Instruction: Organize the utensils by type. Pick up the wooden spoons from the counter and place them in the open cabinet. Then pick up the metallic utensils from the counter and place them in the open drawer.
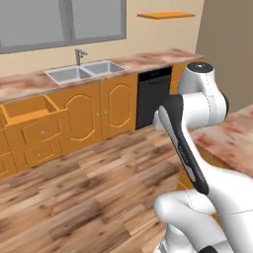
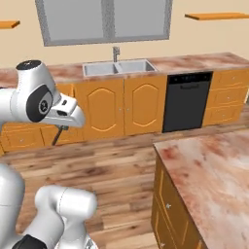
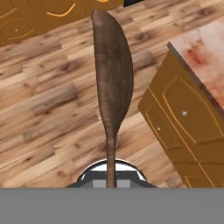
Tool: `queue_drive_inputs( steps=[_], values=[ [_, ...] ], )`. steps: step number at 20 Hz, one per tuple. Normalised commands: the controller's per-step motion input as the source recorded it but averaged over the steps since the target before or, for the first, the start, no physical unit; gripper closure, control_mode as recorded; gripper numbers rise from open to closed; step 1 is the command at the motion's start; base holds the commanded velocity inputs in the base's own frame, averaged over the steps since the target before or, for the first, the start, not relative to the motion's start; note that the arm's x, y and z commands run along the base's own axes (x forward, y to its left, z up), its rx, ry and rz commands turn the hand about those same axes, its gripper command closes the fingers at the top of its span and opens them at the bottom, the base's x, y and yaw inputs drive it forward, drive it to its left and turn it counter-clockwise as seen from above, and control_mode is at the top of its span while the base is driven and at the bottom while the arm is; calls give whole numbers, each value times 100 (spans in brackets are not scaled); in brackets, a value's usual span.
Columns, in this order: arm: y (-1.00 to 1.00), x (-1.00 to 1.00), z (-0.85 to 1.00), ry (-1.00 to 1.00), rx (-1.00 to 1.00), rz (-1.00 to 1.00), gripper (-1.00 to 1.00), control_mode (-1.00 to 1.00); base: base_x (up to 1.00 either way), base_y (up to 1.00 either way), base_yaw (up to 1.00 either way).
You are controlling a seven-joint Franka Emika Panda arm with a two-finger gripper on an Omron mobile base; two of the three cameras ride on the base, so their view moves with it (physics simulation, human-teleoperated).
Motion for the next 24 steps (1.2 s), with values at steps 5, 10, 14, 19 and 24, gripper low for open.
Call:
queue_drive_inputs(
  steps=[5,10,14,19,24],
  values=[
    [0,0,0,0,0,0,100,100,69,15,-44],
    [0,0,0,0,0,0,100,100,48,47,-51],
    [0,0,0,0,0,0,100,100,37,51,-48],
    [0,0,0,0,0,0,100,100,49,79,-34],
    [0,0,0,0,0,0,100,100,41,57,-20]
  ],
)
